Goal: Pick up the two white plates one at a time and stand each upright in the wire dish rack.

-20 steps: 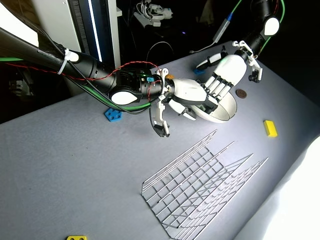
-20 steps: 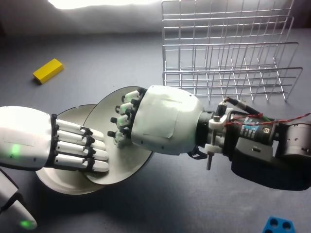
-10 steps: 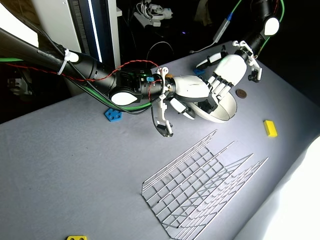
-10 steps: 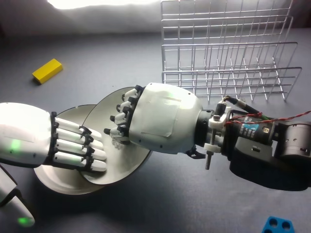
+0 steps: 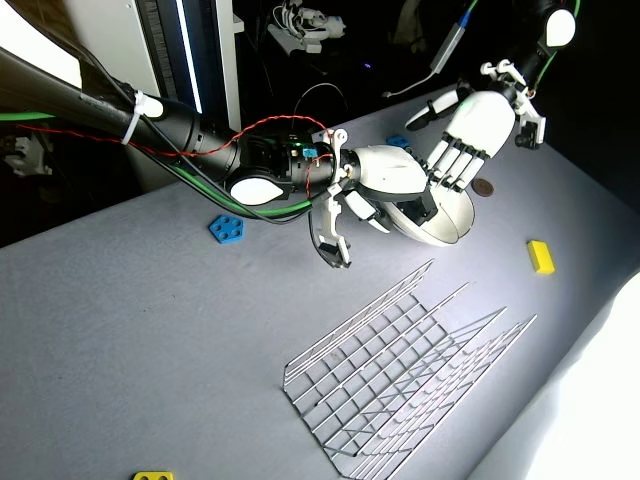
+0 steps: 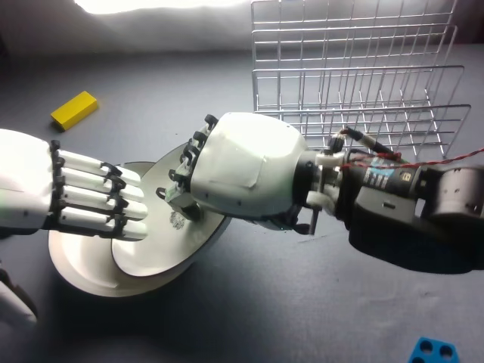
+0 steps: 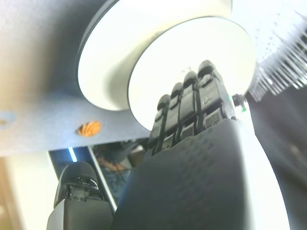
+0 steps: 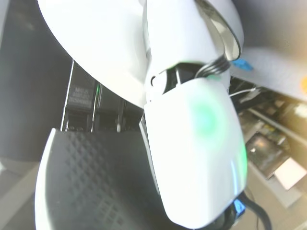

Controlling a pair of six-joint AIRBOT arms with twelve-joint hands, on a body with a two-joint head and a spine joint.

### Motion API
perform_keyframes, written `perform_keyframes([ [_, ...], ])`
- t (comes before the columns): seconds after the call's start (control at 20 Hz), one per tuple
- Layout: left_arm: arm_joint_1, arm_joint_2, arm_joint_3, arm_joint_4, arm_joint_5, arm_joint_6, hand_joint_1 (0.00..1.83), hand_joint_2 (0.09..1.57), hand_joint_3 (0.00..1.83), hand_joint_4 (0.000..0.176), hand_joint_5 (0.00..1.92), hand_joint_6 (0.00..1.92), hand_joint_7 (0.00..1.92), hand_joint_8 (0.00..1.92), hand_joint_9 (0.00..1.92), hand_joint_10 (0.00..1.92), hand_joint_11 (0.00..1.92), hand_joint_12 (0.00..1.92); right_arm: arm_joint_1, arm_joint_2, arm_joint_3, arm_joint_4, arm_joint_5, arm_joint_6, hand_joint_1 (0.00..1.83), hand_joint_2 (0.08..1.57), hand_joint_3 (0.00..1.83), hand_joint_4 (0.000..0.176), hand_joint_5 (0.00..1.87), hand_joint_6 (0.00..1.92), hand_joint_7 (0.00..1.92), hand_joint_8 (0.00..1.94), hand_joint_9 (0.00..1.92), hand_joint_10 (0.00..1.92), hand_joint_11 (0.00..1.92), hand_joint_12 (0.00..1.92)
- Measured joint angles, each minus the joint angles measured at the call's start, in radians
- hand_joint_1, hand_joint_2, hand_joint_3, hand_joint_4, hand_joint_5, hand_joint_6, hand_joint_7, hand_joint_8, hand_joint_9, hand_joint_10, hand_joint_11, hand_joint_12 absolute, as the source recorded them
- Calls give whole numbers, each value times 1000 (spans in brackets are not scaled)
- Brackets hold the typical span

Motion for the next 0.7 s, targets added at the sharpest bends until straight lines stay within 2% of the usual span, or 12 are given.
perform_keyframes([
  [0.2,-16,72,-35,-3,-1,-45,0,1024,6,0,32,7,50,12,22,4,0,0,58,45,-66,2,-69,127,1493,1090,0,0,892,964,1001,794,985,992,925,1450],
  [0.3,-24,98,-44,0,-5,-60,0,1027,6,0,20,1,39,5,5,0,0,0,75,52,-80,3,-90,177,1496,1078,0,0,916,935,1032,754,1007,953,938,1418],
  [0.4,-30,123,-46,2,-11,-81,0,1022,3,0,36,7,51,8,20,7,0,0,89,58,-87,-1,-115,221,1495,1086,0,0,899,980,990,831,992,962,931,1416],
  [0.55,-63,159,-46,-6,-12,-88,0,1013,0,0,30,3,42,3,15,4,0,0,122,73,-103,0,-168,315,1496,1079,0,0,910,968,1018,781,1003,938,942,1398],
  [0.7,-60,161,-40,0,-17,-87,0,1018,1,0,26,1,44,4,18,5,0,0,151,89,-119,0,-204,367,1496,1078,0,0,920,963,1024,785,996,938,940,1393],
])
